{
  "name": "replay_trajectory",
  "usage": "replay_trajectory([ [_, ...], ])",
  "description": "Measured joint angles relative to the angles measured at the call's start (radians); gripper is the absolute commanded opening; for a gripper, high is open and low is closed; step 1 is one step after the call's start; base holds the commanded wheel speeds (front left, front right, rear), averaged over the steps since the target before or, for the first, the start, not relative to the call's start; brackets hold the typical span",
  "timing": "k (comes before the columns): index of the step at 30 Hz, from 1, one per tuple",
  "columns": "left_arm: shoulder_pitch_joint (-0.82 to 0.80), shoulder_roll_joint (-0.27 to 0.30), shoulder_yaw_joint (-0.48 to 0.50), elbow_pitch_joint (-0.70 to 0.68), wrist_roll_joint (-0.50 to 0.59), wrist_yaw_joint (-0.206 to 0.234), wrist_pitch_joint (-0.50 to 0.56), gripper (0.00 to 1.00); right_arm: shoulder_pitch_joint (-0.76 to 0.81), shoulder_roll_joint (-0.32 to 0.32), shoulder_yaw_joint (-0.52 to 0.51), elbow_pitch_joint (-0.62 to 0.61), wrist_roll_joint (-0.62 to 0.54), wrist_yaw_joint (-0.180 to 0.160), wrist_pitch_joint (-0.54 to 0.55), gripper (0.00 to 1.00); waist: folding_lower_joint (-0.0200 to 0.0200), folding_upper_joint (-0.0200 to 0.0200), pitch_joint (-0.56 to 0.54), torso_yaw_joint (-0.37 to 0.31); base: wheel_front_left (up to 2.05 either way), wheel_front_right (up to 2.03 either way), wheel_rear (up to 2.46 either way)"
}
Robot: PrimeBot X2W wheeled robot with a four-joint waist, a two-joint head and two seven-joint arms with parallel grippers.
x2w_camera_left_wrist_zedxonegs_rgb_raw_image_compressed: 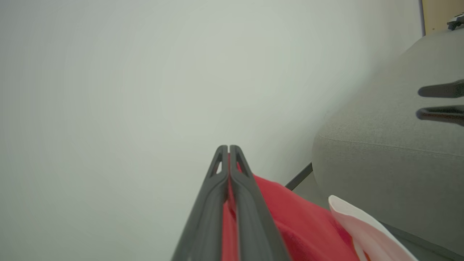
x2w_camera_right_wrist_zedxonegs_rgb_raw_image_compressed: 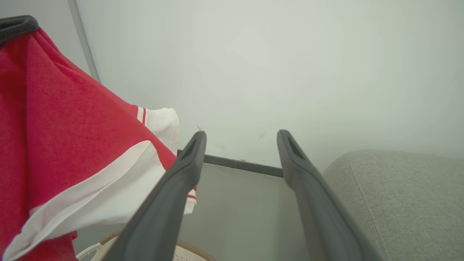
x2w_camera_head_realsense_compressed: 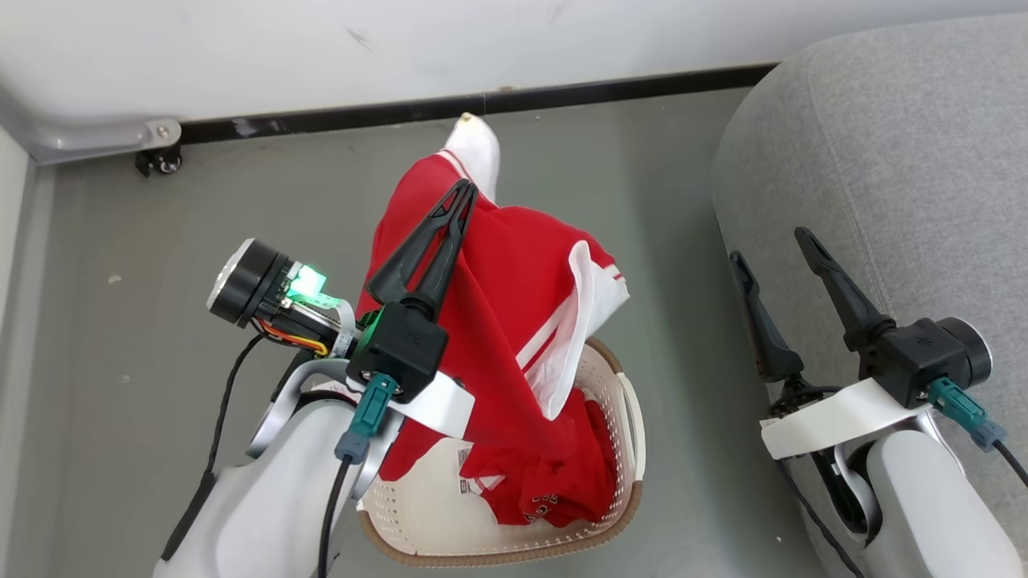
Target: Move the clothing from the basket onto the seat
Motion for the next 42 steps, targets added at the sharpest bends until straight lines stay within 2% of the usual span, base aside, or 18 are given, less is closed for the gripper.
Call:
replay_trajectory([
  [11, 0.034, 0.016, 0.002, -0.068, -0.086, -0.084, 0.0, 0.0, 0.003, -0.05, 0.085, 0.014, 0.061, 0.0, 0.003, 1.0, 0.0, 0.0, -0.077, 0.006, 0.0, 0.0, 0.0],
  [21, 0.042, 0.067, 0.001, -0.132, -0.117, -0.156, 0.0, 0.0, 0.021, -0.108, 0.222, 0.001, 0.143, 0.0, 0.036, 1.0, 0.0, 0.0, -0.144, 0.009, 0.0, 0.0, 0.0],
  [32, 0.06, 0.086, -0.002, -0.184, -0.152, -0.186, 0.009, 0.0, 0.02, -0.17, 0.434, -0.084, 0.281, 0.0, 0.106, 1.0, 0.0, 0.0, -0.206, 0.011, 0.0, 0.0, 0.0],
  [34, 0.061, 0.095, -0.004, -0.199, -0.163, -0.194, 0.01, 0.0, 0.004, -0.203, 0.49, -0.114, 0.318, 0.0, 0.134, 1.0, 0.0, 0.0, -0.22, 0.01, 0.0, 0.0, 0.0],
  [42, 0.063, 0.098, -0.025, -0.231, -0.169, -0.206, 0.026, 0.0, -0.09, -0.271, 0.596, -0.177, 0.383, 0.001, 0.19, 1.0, 0.0, 0.0, -0.244, 0.005, 0.0, 0.0, 0.0],
])
